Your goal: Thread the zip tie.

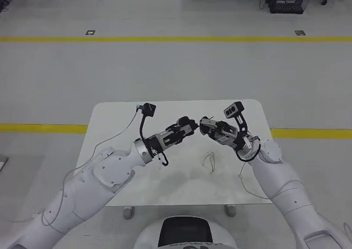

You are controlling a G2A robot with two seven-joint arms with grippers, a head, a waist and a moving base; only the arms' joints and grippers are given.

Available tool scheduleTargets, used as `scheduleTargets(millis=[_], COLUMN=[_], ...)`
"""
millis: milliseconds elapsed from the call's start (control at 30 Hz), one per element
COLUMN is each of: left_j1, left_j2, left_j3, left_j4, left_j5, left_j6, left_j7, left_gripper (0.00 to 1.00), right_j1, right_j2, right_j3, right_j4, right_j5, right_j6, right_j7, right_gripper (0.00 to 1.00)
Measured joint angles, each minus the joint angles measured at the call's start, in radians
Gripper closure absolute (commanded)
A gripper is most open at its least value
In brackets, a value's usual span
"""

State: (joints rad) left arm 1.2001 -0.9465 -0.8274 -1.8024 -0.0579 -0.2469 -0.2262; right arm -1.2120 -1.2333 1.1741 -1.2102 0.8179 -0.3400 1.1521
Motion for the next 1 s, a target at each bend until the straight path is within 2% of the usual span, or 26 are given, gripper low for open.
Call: scheduleTargets(millis=[167,333,600,667,733,867,1000], left_j1=[0.038,0.069,0.07,0.063,0.046,-0.001,-0.051], left_j2=[0.014,0.025,0.025,0.025,0.025,0.023,0.015], left_j3=[-0.06,-0.116,-0.12,-0.118,-0.121,-0.124,-0.119], left_j4=[-0.017,-0.035,-0.036,-0.036,-0.028,-0.01,0.014], left_j5=[-0.016,-0.002,0.018,0.03,0.028,0.033,0.04], left_j6=[-0.003,0.02,0.026,0.024,0.021,0.017,0.006], left_j7=[-0.036,-0.059,-0.057,-0.085,-0.141,-0.242,-0.27], left_gripper=[0.0,0.0,0.0,0.0,0.0,0.0,0.0], right_j1=[0.03,0.07,0.068,0.063,0.067,0.083,0.109], right_j2=[0.012,0.022,0.022,0.023,0.028,0.042,0.061], right_j3=[0.026,0.035,0.032,0.023,0.014,-0.021,-0.072], right_j4=[0.025,0.039,0.028,0.003,-0.022,-0.05,-0.063], right_j5=[-0.047,-0.109,-0.126,-0.142,-0.163,-0.206,-0.213], right_j6=[0.003,0.0,0.002,0.008,0.006,0.003,0.0], right_j7=[0.098,0.214,0.215,0.22,0.238,0.238,0.238], right_gripper=[1.0,1.0,1.0,1.0,1.0,1.0,1.0])
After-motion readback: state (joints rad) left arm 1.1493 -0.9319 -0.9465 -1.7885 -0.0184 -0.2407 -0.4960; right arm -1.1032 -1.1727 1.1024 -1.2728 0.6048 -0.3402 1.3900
